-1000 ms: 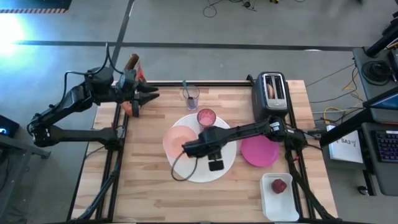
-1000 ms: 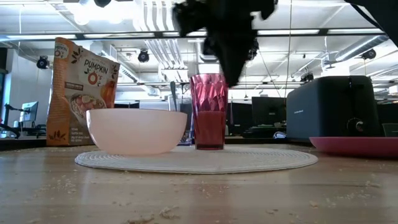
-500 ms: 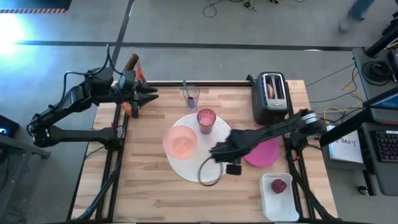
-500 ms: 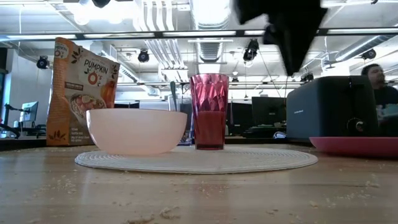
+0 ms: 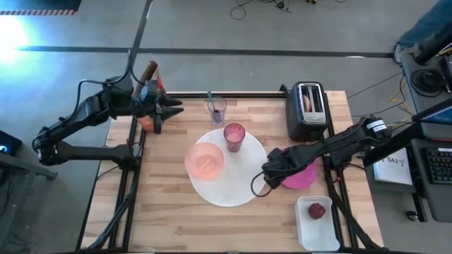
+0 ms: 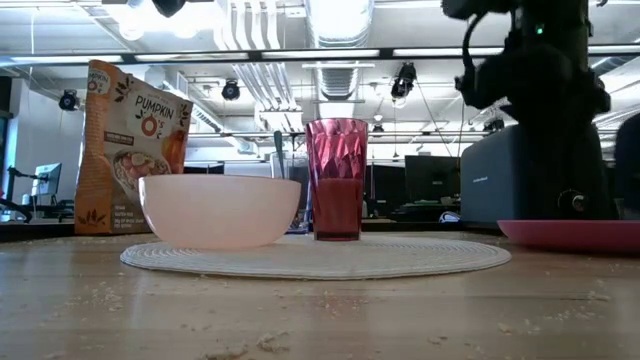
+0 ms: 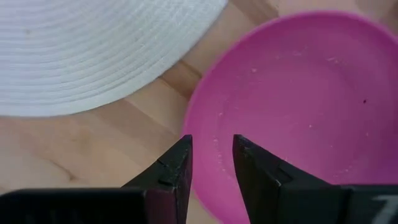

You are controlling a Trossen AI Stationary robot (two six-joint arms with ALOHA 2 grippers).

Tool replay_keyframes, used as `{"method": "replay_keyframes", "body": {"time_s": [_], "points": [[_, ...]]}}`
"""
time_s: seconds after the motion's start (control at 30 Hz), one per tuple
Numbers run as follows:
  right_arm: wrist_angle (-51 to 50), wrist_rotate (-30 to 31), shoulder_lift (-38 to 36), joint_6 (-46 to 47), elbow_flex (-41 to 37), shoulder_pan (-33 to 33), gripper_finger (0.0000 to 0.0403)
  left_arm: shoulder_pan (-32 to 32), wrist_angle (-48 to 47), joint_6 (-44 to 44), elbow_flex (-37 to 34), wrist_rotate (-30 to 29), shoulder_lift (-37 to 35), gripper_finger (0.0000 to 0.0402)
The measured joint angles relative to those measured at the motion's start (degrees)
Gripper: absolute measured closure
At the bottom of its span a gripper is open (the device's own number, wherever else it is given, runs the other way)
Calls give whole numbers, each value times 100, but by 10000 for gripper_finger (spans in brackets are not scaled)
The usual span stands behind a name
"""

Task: Arrange a breakfast setting
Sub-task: Put the pink plate on the white table mat to the right of the orange bowl

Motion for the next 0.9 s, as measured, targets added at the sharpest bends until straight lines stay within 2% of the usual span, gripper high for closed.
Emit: {"method": "replay_keyframes", "body": {"time_s": [0.37, 0.73, 0.9], "points": [[939, -105, 229, -66, -468, 2, 288, 2, 2, 108, 0, -8, 348, 294], [1099, -149, 643, -78, -605, 2, 284, 2, 4, 253, 0, -13, 407, 294], [1088, -154, 932, -384, -597, 2, 292, 2, -1, 253, 0, -13, 395, 294]]}}
